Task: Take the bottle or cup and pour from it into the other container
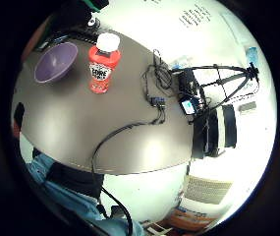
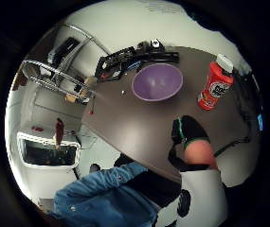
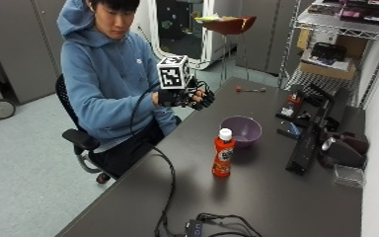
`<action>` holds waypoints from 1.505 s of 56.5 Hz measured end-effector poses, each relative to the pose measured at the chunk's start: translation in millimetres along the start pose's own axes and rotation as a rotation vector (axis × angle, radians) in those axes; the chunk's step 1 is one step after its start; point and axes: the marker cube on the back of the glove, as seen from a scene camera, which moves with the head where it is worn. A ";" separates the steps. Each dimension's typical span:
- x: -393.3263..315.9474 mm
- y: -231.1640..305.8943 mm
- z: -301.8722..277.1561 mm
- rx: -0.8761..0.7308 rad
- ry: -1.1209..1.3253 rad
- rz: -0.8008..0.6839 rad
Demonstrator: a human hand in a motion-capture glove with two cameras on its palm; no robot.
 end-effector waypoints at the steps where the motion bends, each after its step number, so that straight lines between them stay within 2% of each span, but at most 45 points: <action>1: 0.2 -0.1 -0.1 -0.002 0.000 0.000; 25: 8.4 -0.9 -5.4 -0.044 0.003 0.019; 55: 60.0 25.5 -36.2 0.046 0.055 0.091; 72: 120.3 39.7 -45.0 0.183 -0.109 0.144; 85: 183.2 37.6 -18.3 0.269 -0.354 0.234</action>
